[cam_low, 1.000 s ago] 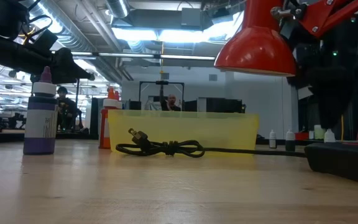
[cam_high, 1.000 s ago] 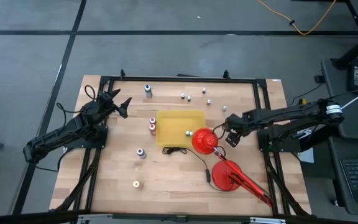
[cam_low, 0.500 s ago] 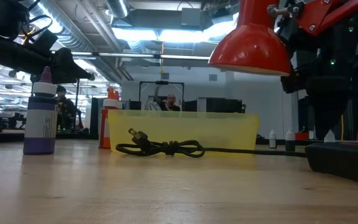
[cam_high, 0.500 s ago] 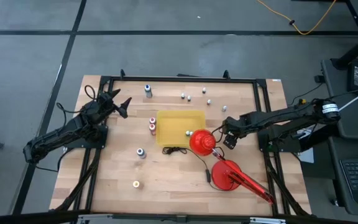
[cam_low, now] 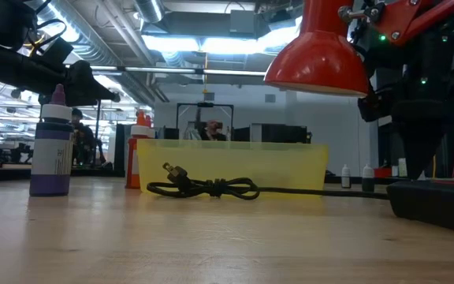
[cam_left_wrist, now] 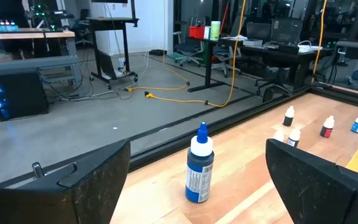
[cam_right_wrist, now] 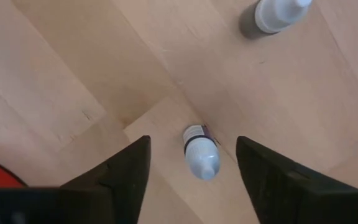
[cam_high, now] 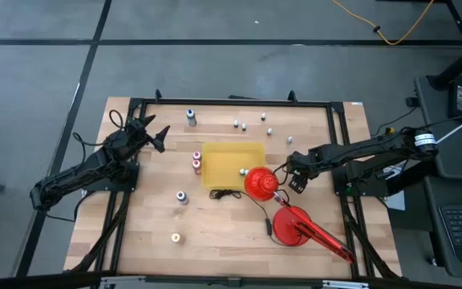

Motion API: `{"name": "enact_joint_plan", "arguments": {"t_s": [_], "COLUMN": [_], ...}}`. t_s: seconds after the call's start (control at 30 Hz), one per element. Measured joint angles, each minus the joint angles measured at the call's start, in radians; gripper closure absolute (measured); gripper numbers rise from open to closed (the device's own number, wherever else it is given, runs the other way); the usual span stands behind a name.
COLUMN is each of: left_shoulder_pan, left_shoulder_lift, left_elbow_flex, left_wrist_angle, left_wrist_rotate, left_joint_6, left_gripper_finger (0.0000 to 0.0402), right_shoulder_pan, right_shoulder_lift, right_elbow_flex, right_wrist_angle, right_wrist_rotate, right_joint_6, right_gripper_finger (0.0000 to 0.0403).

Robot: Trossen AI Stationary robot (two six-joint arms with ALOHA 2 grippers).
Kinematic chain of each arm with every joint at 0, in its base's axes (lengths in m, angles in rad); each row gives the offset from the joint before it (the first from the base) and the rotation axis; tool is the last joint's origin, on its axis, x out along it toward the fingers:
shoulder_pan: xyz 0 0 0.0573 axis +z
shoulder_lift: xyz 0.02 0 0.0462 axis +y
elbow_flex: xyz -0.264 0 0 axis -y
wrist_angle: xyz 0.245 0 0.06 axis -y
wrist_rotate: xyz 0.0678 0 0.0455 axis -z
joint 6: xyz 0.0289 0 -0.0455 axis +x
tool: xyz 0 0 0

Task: Pick & Place food coloring
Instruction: Put the small purple food coloring bottle into the yellow container

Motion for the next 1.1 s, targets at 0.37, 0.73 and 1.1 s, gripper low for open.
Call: {"name": "enact_joint_plan", "arguments": {"t_s": [0.37,0.73,1.1], "left_shoulder_pan": [0.0,0.0,0.0], "left_shoulder_lift": [0.0,0.0,0.0], "left_elbow_flex": [0.0,0.0,0.0], "left_wrist_angle": [0.0,0.0,0.0], "left_wrist_rotate": [0.0,0.0,0.0], "left_joint_6": [0.0,0.0,0.0], "left_gripper_finger": [0.0038,0.0038,0.0038], "right_shoulder_pan": [0.0,0.0,-0.032], "right_shoulder_lift": [0.0,-0.021,-0.084], "right_elbow_flex": [0.0,0.0,0.089], "right_wrist_angle": [-0.024,-0.024,-0.181], "right_wrist_rotate": [-0.001,0.002,0.02], "right_joint_6": [0.027,0.026,-0.005], "right_gripper_finger": [0.0273,0.0346,0.0345]}}
